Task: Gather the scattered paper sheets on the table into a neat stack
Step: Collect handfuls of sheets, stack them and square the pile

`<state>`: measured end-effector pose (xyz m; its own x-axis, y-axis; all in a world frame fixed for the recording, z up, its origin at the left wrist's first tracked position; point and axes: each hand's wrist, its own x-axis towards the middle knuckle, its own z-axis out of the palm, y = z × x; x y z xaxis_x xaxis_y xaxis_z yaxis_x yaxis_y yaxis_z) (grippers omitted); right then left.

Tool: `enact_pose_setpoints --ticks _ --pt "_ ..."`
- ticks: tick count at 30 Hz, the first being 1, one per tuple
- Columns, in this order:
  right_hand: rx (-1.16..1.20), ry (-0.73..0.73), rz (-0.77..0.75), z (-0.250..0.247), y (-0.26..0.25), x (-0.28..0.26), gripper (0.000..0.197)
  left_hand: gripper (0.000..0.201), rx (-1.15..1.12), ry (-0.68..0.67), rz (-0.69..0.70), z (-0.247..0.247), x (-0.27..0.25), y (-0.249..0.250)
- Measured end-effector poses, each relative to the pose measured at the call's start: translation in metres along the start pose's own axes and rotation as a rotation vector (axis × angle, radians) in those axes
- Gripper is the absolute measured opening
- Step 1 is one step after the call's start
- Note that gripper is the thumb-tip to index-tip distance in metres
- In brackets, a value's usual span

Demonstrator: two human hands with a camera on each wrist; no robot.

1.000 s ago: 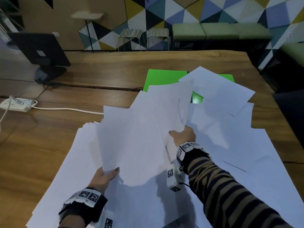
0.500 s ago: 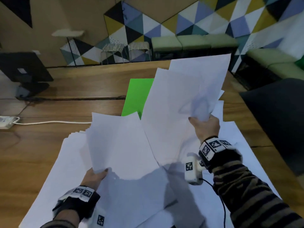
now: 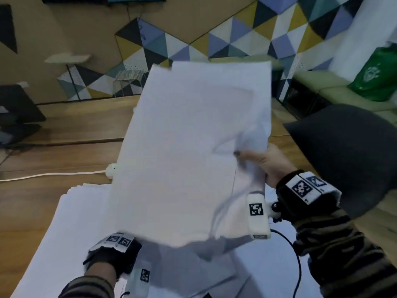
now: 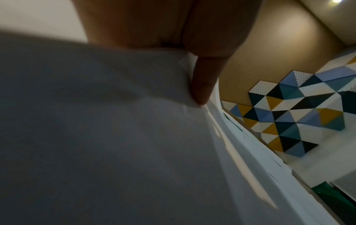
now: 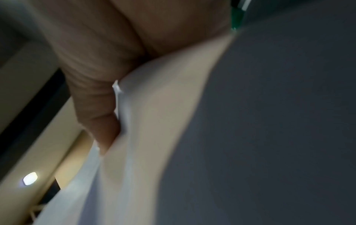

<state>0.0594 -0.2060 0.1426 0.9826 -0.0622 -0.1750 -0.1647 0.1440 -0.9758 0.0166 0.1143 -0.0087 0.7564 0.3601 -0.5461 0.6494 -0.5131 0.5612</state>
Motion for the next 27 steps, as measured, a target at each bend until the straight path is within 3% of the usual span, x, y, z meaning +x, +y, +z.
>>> enact_pose_setpoints --ticks 2,5,7,11,14,18,20,23,24,27 --pt "-0.263 -0.058 0.075 -0.009 0.020 0.002 0.020 0.049 -0.008 -0.008 -0.026 -0.001 0.005 -0.006" --pt "-0.574 -0.057 0.167 -0.021 0.062 0.005 0.022 0.036 0.076 -0.117 0.032 0.008 -0.005 -0.001" --pt "-0.717 -0.047 0.198 -0.025 0.090 0.008 0.030 0.033 -0.050 -0.188 0.061 0.015 -0.016 0.010" --pt "-0.820 -0.080 0.258 -0.020 0.121 0.011 0.037 0.078 -0.467 -0.233 -0.042 0.025 -0.008 0.006" --pt "-0.806 -0.049 0.219 -0.019 0.124 0.013 0.037 0.110 -0.523 -0.251 -0.007 0.033 0.009 -0.009" --pt "-0.724 0.148 0.251 -0.031 0.121 0.013 0.034 0.117 -0.577 -0.212 0.067 0.035 0.014 -0.016" --pt "-0.965 0.123 0.319 -0.036 0.124 0.009 0.033 0.110 -0.509 -0.196 0.104 0.030 -0.005 -0.003" --pt "-1.337 -0.032 0.428 -0.040 0.135 0.001 0.033 0.062 -0.429 -0.191 0.127 0.036 -0.008 -0.006" --pt "-1.349 -0.037 0.433 -0.040 0.138 -0.002 0.030 0.055 -0.434 -0.192 0.147 0.036 -0.006 -0.010" --pt "-1.138 0.060 0.365 -0.037 0.146 -0.005 0.012 0.065 -0.428 -0.146 0.147 0.039 0.000 -0.019"
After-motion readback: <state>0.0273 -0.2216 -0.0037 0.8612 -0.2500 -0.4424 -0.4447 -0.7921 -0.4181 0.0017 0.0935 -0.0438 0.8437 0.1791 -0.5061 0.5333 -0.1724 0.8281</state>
